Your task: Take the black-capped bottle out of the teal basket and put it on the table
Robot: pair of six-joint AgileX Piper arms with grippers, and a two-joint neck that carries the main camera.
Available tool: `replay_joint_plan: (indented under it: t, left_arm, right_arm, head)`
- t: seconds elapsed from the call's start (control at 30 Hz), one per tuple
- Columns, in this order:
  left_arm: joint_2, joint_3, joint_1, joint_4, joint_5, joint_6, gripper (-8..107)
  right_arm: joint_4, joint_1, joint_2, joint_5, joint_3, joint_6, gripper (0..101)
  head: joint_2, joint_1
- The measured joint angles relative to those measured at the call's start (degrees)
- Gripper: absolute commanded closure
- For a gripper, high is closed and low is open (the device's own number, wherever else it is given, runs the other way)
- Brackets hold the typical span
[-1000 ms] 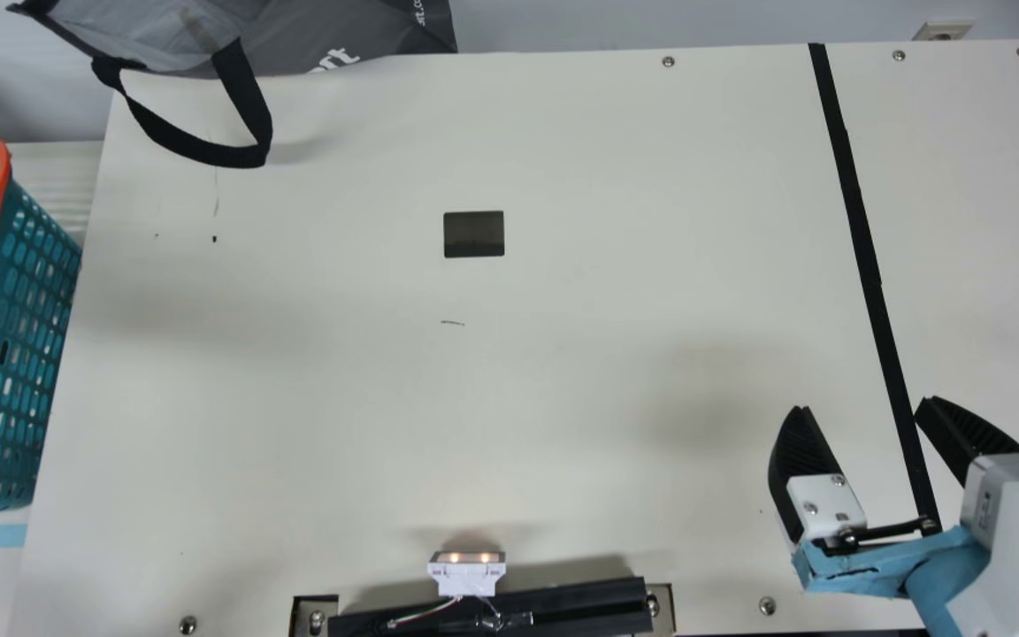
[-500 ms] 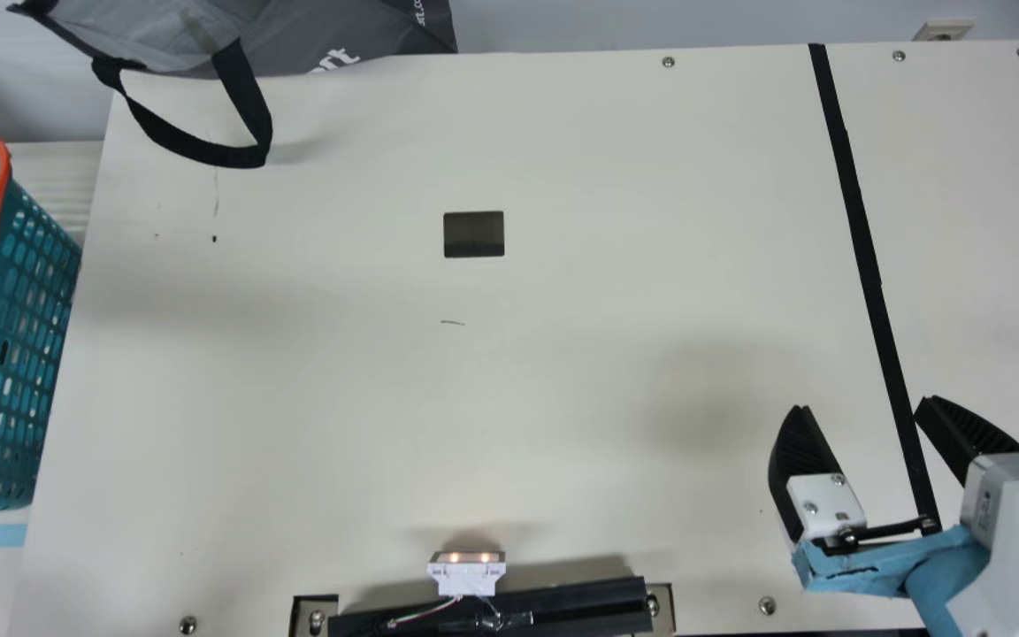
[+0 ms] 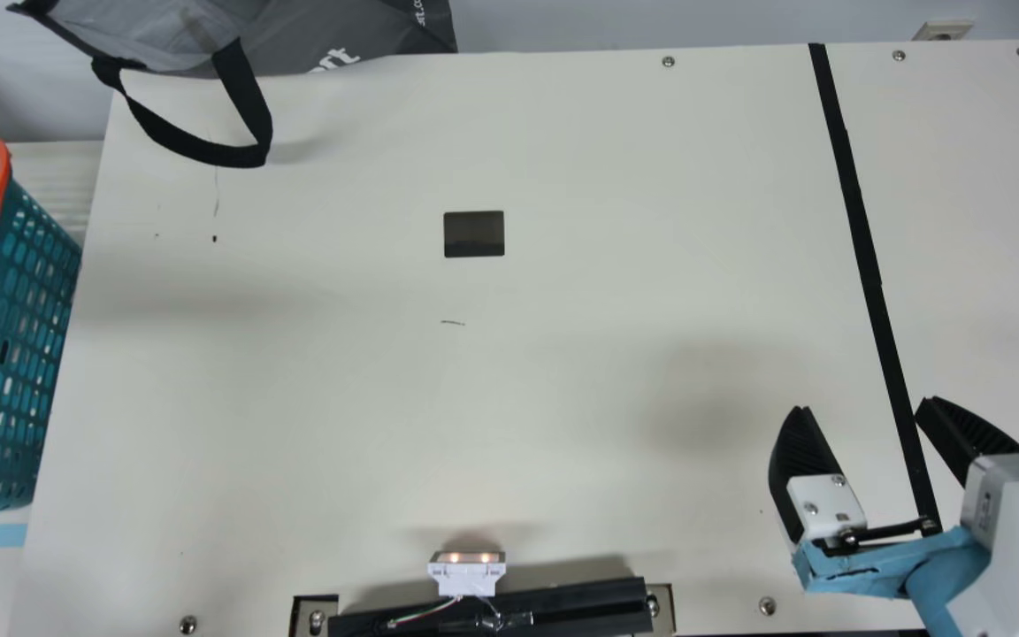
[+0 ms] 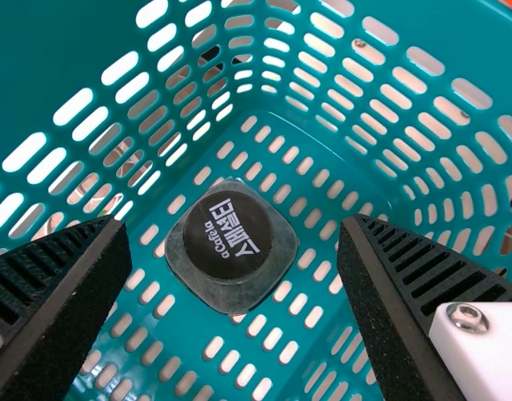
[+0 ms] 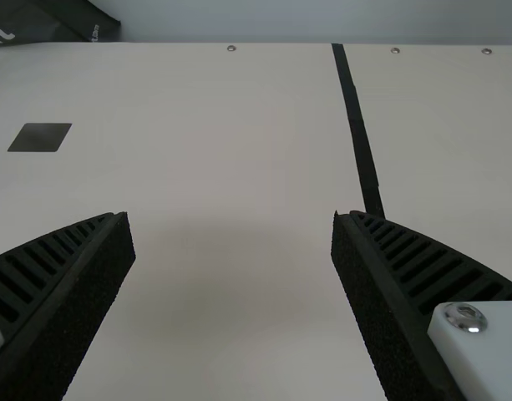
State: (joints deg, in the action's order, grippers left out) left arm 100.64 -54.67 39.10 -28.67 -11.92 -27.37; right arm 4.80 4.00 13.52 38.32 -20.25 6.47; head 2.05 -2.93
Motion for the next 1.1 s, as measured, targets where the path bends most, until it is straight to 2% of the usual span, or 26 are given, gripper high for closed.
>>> replay_joint_plan:
  t: [0.7, 1.1]
  left_arm:
    - [5.3, -1.4, 0.6, 2.7, 1.9, 2.5, -8]
    - [7.3, -3.9, 0.8, 1.3, 1.5, 0.6, -8]
  right_arm:
    - [0.0, 0.0, 0.0, 0.0, 0.0, 0.0, 10]
    - [0.0, 0.0, 0.0, -0.1, 0.0, 0.0, 10]
  head:
    - [0.0, 0.0]
    - [0.0, 0.0]
